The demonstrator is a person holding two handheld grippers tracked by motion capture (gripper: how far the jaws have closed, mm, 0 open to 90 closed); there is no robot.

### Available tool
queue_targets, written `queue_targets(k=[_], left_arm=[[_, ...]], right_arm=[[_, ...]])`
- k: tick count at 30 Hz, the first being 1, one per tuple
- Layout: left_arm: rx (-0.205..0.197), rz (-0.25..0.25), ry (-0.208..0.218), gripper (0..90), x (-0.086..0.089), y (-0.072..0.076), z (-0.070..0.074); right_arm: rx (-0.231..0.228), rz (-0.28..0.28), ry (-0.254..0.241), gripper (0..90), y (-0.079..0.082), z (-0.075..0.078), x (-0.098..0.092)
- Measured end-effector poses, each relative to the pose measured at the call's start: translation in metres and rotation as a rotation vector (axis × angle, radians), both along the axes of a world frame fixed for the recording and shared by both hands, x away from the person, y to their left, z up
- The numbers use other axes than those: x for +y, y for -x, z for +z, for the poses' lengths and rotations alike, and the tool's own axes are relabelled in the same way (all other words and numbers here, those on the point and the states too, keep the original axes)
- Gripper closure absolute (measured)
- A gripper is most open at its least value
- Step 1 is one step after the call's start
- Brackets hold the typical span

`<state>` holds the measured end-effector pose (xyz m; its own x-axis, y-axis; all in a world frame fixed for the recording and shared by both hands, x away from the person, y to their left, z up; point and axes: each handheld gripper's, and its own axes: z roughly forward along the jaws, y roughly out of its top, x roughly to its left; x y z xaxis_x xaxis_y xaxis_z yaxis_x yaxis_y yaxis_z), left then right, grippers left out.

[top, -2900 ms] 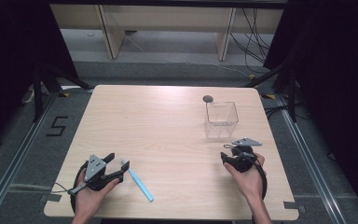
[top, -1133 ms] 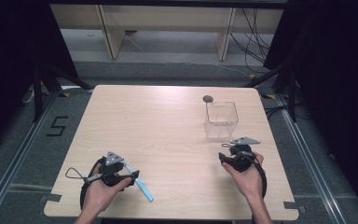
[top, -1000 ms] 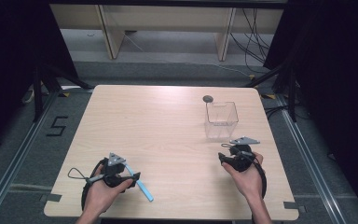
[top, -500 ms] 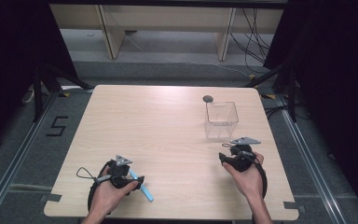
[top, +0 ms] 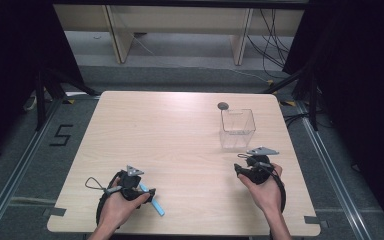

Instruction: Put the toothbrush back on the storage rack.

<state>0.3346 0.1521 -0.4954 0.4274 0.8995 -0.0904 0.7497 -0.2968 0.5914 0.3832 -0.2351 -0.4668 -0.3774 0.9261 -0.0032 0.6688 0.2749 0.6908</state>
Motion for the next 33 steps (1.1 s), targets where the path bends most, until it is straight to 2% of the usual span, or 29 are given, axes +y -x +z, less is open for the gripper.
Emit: queue_targets(k=[1,3,4,7,10,13,14,16,19,21,24,25,28,29,30,33], left_arm=[[-0.003,0.004,0.019,30.4,-0.0015,-0.0002,-0.0017],[0.009,0.000,-0.002,30.4,-0.0023,0.0003,-0.0014],[0.013,-0.014,-0.002,30.4,-0.0018,-0.0002,-0.0017],[0.003,-0.005,0.002,30.5,-0.0030,-0.0001,-0.0033],[0.026,-0.014,-0.003,30.8,-0.0026,-0.0006,-0.0037],[0.020,-0.004,-0.003,32.1,-0.0033,-0.0003,-0.0044],[0.030,-0.009,-0.013,32.1,-0.0032,-0.0003,-0.0037],[0.031,-0.032,-0.013,33.4,-0.0024,-0.0009,-0.0044],[0.030,-0.031,-0.009,34.3,-0.0023,-0.0010,-0.0043],[0.030,-0.038,-0.024,36.7,-0.0017,-0.0008,-0.0037],[0.035,-0.041,-0.035,37.5,-0.0016,-0.0006,-0.0030],[0.029,-0.041,-0.038,38.8,-0.0014,-0.0003,-0.0033],[0.035,-0.037,-0.042,39.1,-0.0008,-0.0004,-0.0030],[0.032,-0.031,-0.039,38.1,-0.0007,-0.0005,-0.0034],[0.034,-0.026,-0.046,37.3,0.0000,-0.0006,-0.0034],[0.033,-0.023,-0.053,36.6,0.0001,-0.0005,-0.0030]], right_arm=[[0.028,-0.033,-0.027,42.2,0.0022,0.0004,0.0027],[0.018,-0.023,-0.023,42.1,0.0009,-0.0005,0.0022],[0.021,-0.025,-0.023,42.1,0.0010,-0.0003,0.0025],[0.006,-0.007,-0.013,42.1,-0.0001,-0.0006,0.0012],[0.003,0.002,-0.005,42.1,-0.0004,-0.0003,0.0001],[0.013,-0.012,-0.022,42.1,0.0003,-0.0002,0.0007],[0.012,-0.011,-0.013,42.1,0.0003,-0.0001,0.0004],[0.012,-0.012,-0.038,42.1,0.0000,-0.0012,0.0010],[0.013,-0.011,-0.034,42.1,-0.0004,-0.0015,0.0006],[0.020,-0.006,-0.041,42.1,-0.0001,-0.0011,0.0008],[0.024,-0.004,-0.036,42.1,-0.0001,-0.0007,0.0008],[0.005,0.007,-0.006,42.1,-0.0008,-0.0004,-0.0002],[0.005,0.006,-0.007,42.1,-0.0009,-0.0005,-0.0001],[0.020,0.012,-0.002,42.1,-0.0008,0.0003,-0.0005],[0.026,-0.001,-0.030,42.1,-0.0002,-0.0007,0.0007],[0.017,-0.014,-0.006,42.1,0.0004,-0.0001,0.0005]])
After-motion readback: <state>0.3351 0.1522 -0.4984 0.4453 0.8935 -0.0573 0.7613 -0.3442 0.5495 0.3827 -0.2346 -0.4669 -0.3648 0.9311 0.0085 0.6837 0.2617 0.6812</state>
